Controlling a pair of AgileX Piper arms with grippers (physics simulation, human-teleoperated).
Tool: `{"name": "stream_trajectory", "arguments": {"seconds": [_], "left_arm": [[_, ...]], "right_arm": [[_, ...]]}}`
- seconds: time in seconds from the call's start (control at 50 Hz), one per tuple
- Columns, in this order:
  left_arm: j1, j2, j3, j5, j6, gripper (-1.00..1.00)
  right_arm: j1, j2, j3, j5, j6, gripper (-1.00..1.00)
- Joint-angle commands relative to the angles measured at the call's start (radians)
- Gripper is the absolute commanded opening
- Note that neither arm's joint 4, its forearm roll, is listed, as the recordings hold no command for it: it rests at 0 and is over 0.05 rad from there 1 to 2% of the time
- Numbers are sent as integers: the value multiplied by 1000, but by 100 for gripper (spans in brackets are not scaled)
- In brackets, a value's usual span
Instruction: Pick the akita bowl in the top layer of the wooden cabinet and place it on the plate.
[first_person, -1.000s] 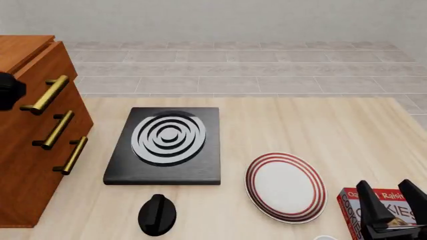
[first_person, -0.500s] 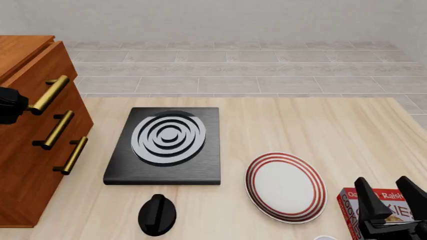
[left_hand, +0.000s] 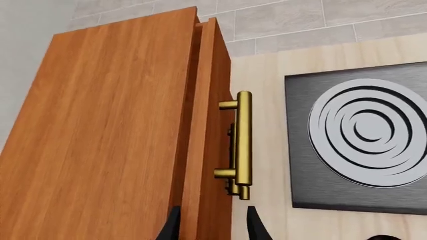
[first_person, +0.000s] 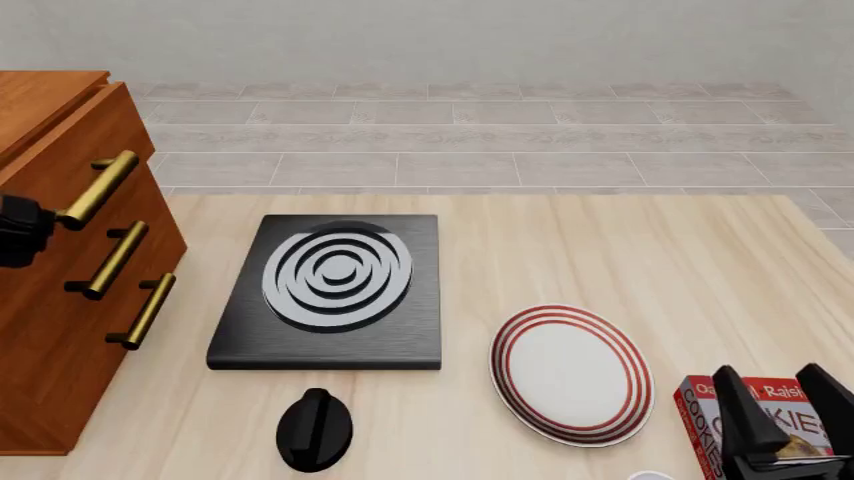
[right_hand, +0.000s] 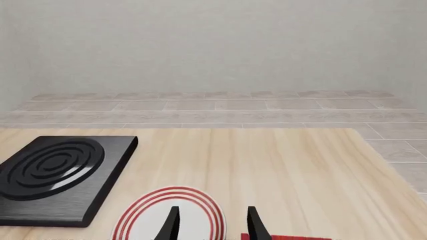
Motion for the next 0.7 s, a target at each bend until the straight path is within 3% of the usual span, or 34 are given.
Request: {"name": "stream_trajectory", "arguments": {"seconds": [0.02, 0.7], "left_arm": [[21, 6, 69, 0, -13, 100], [-101, 32, 15, 51, -124, 100]], "right_arm": [[0, -44, 0, 44, 1, 100], [-1, 38, 0, -39, 1, 100]]}}
